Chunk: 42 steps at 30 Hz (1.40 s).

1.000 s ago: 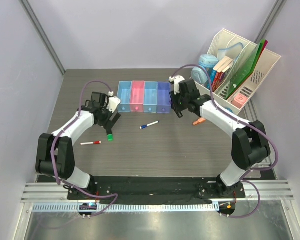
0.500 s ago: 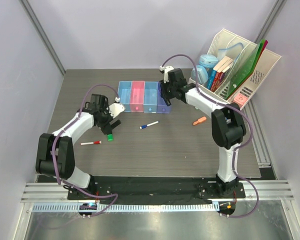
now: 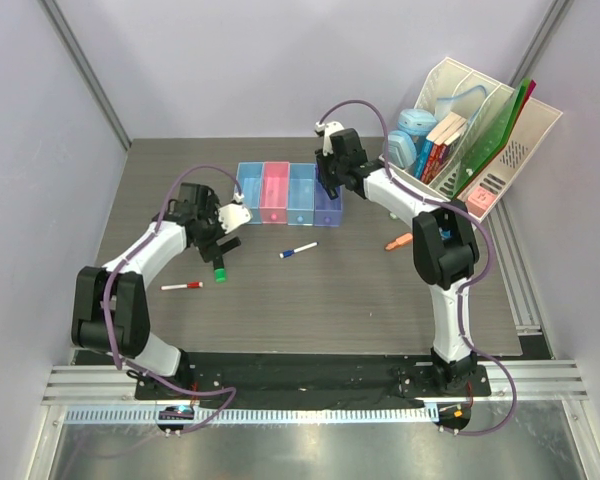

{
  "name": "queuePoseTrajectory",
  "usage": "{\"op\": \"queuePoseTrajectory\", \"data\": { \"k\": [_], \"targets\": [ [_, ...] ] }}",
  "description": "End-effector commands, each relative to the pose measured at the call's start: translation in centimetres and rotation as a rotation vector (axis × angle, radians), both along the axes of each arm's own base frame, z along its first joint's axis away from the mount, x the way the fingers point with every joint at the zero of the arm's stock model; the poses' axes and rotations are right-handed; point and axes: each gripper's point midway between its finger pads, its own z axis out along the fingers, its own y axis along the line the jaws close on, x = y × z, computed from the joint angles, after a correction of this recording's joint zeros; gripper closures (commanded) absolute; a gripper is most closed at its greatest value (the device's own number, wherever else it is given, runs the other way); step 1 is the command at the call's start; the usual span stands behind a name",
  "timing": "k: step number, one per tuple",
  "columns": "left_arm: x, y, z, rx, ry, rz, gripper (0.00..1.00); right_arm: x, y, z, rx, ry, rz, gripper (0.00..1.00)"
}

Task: Sort the stationery into containers
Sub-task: Place the pen in the storage box, then pick up the pen from the center of the board.

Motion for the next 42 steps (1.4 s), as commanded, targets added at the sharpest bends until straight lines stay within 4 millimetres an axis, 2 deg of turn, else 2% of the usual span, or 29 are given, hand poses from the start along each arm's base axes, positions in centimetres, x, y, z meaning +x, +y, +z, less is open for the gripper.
{"op": "queuePoseTrajectory", "data": {
  "k": [1, 4, 6, 7, 8, 10, 13, 17, 22, 23, 27, 30, 35, 39, 40, 42],
  "targets": [
    [0.2, 0.3, -0.8, 0.035, -0.023, -0.059, 0.0, 1.5, 0.5, 2.6, 0.013, -0.085, -0.017, 0.77],
    [0.3, 0.8, -1.8, 0.078, -0.026, -0.077, 0.0, 1.3, 0.3, 2.7, 0.003, -0.086, -0.013, 0.53],
    [0.6, 1.1, -1.7, 0.068, -0.012, -0.026, 0.0, 1.0, 0.2, 3.1, 0.004, -0.089, -0.012, 0.46],
    [0.6, 1.2, -2.5, 0.061, 0.026, 0.01, 0.0, 1.0, 0.1, 3.4, 0.005, -0.092, -0.014, 0.43],
    [1.7, 1.1, -1.6, 0.048, 0.017, 0.045, 0.0, 0.8, 0.1, 3.7, 0.006, -0.095, -0.01, 0.4],
    [1.1, 1.2, -2.8, 0.022, 0.104, 0.136, 0.0, 0.3, -0.1, 4.6, 0.009, -0.105, -0.005, 0.33],
    [0.6, 0.5, -3.1, -0.037, 0.166, 0.211, 0.0, -0.3, -0.6, 5.0, -0.005, -0.11, 0.0, 0.29],
    [0.3, -0.1, -2.6, -0.102, 0.191, 0.3, 0.0, -1.2, -1.2, 6.8, -0.013, -0.135, 0.008, 0.28],
    [0.0, -1.1, -1.1, -0.186, 0.206, 0.37, 0.0, -2.2, -1.8, 7.3, -0.027, -0.141, 0.012, 0.27],
    [-1.0, -1.3, -1.2, -0.192, 0.252, 0.373, 0.0, -2.3, -2.0, 7.5, -0.031, -0.146, 0.012, 0.27],
    [-2.3, -2.7, -0.9, -0.271, 0.324, 0.389, 0.0, -3.0, -2.6, 8.3, -0.045, -0.164, 0.015, 0.27],
    [-3.0, -3.1, -1.7, -0.283, 0.36, 0.392, 0.0, -3.5, -2.8, 8.7, -0.044, -0.169, 0.014, 0.26],
    [-3.7, -2.9, -4.1, -0.256, 0.411, 0.417, 0.02, -4.4, -3.2, 11.0, -0.029, -0.203, 0.016, 0.26],
    [-4.0, -2.6, -5.7, -0.231, 0.44, 0.438, 0.12, -5.1, -3.6, 12.8, -0.018, -0.231, 0.019, 0.25],
    [-4.0, -2.7, -6.0, -0.232, 0.445, 0.442, 0.19, -5.3, -3.7, 13.0, -0.014, -0.232, 0.019, 0.25],
    [-4.2, -2.7, -6.7, -0.229, 0.471, 0.453, 0.24, -5.7, -3.7, 14.1, -0.005, -0.247, 0.02, 0.25]
  ]
}}
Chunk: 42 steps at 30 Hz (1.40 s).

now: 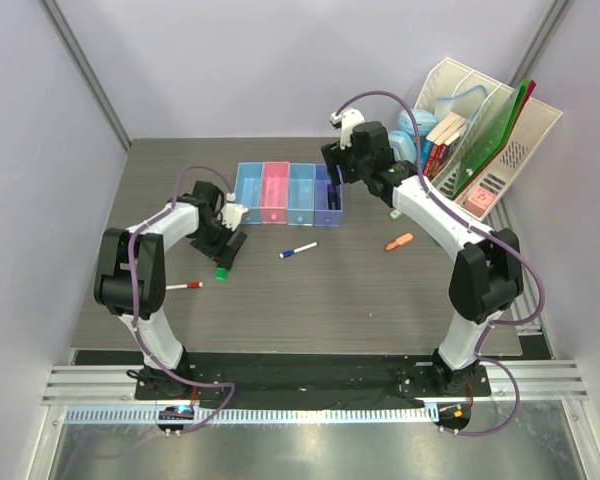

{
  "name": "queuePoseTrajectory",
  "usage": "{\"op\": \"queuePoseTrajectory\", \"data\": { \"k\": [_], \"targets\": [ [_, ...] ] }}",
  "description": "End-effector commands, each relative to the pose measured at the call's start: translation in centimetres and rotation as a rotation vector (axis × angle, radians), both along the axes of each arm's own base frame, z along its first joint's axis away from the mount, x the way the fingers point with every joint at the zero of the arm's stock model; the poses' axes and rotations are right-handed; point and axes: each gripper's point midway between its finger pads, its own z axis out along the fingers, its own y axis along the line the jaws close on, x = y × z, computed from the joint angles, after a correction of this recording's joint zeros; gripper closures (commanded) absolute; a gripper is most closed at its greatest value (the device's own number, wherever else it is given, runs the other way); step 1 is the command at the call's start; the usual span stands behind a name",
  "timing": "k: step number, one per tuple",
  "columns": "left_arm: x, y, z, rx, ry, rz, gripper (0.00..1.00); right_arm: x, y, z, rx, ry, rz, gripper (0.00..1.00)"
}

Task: Sort the stationery into containers
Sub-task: Pick up the pen from the center of the board.

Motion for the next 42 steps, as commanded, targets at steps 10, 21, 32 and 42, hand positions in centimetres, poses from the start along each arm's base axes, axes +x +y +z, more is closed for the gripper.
{"op": "queuePoseTrajectory", "data": {
  "k": [10, 21, 32, 42],
  "targets": [
    [-1.9, -1.2, -3.8, 0.018, 0.114, -0.003, 0.88, -2.4, -0.2, 7.6, 0.078, -0.117, 0.03, 0.25],
    [-1.1, -1.6, 0.1, 0.008, -0.039, -0.098, 1.0, -4.6, 1.3, 5.2, 0.03, 0.016, 0.205, 0.2],
    [2.7, -6.7, 11.7, 0.064, -0.55, -0.313, 1.0, -8.5, 4.7, 5.4, 0.385, 0.297, 0.541, 0.2],
    [1.0, -11.8, 16.4, 0.175, -0.891, -0.524, 1.0, -9.4, 4.8, 4.5, 0.657, 0.552, 0.675, 0.23]
  ]
}}
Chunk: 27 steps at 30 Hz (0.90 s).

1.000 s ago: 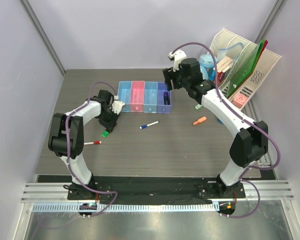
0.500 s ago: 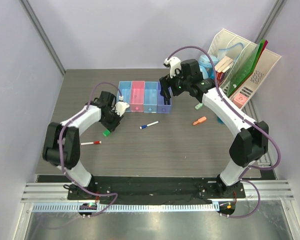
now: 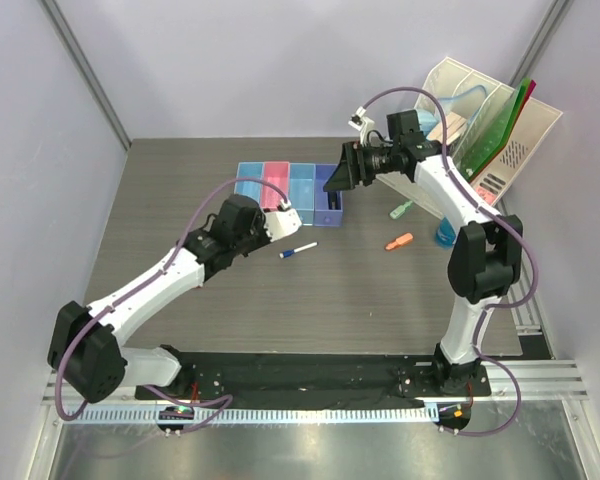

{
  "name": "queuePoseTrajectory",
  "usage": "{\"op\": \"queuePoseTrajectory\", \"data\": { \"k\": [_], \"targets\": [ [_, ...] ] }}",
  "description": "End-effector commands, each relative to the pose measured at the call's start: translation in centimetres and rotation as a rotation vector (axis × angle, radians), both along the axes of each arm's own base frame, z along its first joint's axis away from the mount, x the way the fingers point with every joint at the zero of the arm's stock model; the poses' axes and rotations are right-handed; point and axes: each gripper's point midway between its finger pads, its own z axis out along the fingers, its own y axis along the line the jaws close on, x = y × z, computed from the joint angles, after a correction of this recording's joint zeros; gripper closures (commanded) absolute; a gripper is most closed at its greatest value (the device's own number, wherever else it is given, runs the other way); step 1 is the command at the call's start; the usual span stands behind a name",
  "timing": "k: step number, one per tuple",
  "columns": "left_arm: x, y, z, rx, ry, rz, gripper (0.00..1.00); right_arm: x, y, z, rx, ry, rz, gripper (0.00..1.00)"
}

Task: Sort the stationery into containers
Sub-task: Pick up the pen from the center of the board.

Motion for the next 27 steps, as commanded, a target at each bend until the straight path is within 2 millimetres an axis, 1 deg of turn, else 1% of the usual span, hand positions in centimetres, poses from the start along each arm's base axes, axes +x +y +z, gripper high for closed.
{"op": "queuePoseTrajectory", "data": {
  "k": [1, 4, 5, 7, 8, 9, 11, 12, 14, 15, 18, 21, 22, 23, 27],
  "targets": [
    [0.6, -1.5, 2.3, 0.076, -0.208, -0.056, 1.0, -3.0, 2.5, 2.8, 0.174, 0.124, 0.168, 0.25],
    [0.5, -2.2, 2.0, 0.088, -0.207, -0.063, 1.0, -3.5, 3.2, 2.2, 0.179, 0.145, 0.193, 0.25],
    [0.5, -2.3, 1.9, 0.084, -0.205, -0.067, 1.0, -4.2, 3.9, 1.9, 0.175, 0.147, 0.215, 0.25],
    [0.3, -2.6, 1.7, 0.071, -0.201, -0.078, 1.0, -5.0, 4.7, 1.5, 0.167, 0.141, 0.245, 0.25],
    [0.2, -2.9, 1.6, 0.06, -0.198, -0.086, 1.0, -5.7, 5.4, 1.1, 0.16, 0.145, 0.265, 0.25],
    [0.2, -3.1, 1.6, 0.061, -0.198, -0.092, 1.0, -5.9, 5.8, 0.8, 0.153, 0.142, 0.273, 0.25],
    [0.1, -3.6, 2.0, 0.055, -0.207, -0.101, 1.0, -5.6, 6.2, -0.1, 0.125, 0.13, 0.262, 0.25],
    [0.1, -3.7, 2.2, 0.054, -0.209, -0.101, 1.0, -5.6, 6.6, -0.9, 0.115, 0.142, 0.264, 0.25],
    [0.1, -4.0, 2.7, 0.047, -0.217, -0.108, 1.0, -5.3, 6.9, -1.3, 0.116, 0.159, 0.265, 0.25],
    [0.0, -4.2, 2.8, 0.045, -0.221, -0.114, 1.0, -5.2, 7.1, -2.1, 0.115, 0.181, 0.27, 0.25],
    [-0.5, -5.0, 3.1, 0.033, -0.22, -0.136, 1.0, -5.3, 8.1, -2.9, 0.097, 0.187, 0.278, 0.26],
    [-1.0, -5.8, 3.0, 0.032, -0.216, -0.162, 1.0, -5.4, 8.8, -3.4, 0.088, 0.183, 0.292, 0.26],
    [-1.2, -6.0, 2.9, 0.031, -0.215, -0.167, 1.0, -5.4, 9.0, -3.9, 0.081, 0.191, 0.294, 0.26],
    [-1.3, -6.2, 2.8, 0.032, -0.212, -0.173, 1.0, -5.3, 9.2, -4.1, 0.078, 0.192, 0.293, 0.26],
    [-2.1, -6.6, 2.4, 0.03, -0.204, -0.204, 1.0, -5.0, 9.4, -4.9, 0.067, 0.21, 0.287, 0.29]
  ]
}}
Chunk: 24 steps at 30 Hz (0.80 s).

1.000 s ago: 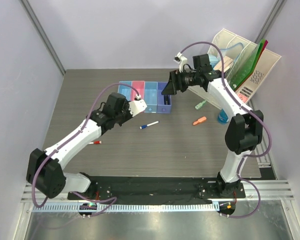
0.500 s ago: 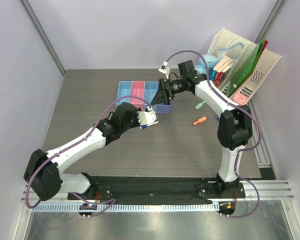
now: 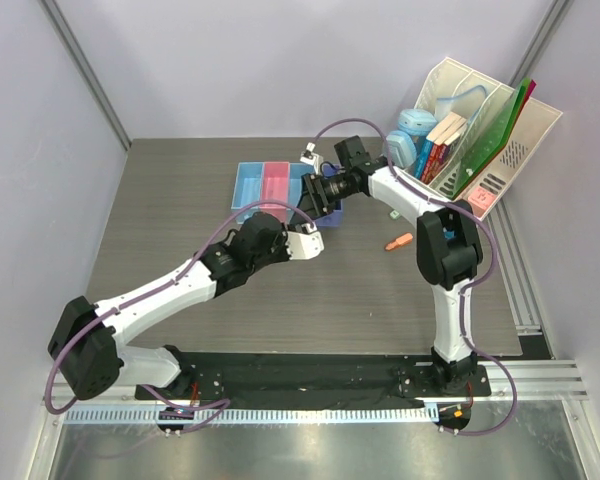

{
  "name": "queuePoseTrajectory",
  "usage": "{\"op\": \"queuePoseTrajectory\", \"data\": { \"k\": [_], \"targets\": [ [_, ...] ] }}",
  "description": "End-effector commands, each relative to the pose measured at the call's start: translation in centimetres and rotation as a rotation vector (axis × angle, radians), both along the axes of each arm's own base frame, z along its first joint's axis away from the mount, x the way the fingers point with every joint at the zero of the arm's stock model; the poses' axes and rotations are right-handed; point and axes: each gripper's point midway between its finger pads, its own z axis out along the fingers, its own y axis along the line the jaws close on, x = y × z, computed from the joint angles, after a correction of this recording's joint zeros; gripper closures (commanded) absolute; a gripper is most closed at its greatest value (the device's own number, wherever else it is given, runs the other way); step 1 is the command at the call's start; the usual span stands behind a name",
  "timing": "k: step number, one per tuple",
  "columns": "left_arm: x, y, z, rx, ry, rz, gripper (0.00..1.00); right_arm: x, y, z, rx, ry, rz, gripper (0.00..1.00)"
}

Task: Sort the stationery into containers
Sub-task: Pick up the pen from the center of the board.

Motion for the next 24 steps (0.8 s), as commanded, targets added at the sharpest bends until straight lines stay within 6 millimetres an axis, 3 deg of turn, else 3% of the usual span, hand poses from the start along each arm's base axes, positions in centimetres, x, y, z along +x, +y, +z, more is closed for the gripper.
{"op": "queuePoseTrajectory", "data": {
  "k": [1, 13, 24],
  "targets": [
    [0.0, -1.5, 2.1, -0.05, -0.057, -0.048, 1.0, 0.4, 1.0, 2.1, 0.027, -0.06, 0.021, 0.29],
    [-1.1, -0.6, 0.1, 0.051, -0.133, -0.095, 1.0, -2.3, -1.0, 2.3, -0.057, -0.031, 0.114, 0.31],
    [-1.6, -1.6, 0.5, 0.066, -0.184, -0.13, 1.0, -5.4, -1.1, 0.3, -0.089, 0.015, 0.238, 0.36]
  ]
}}
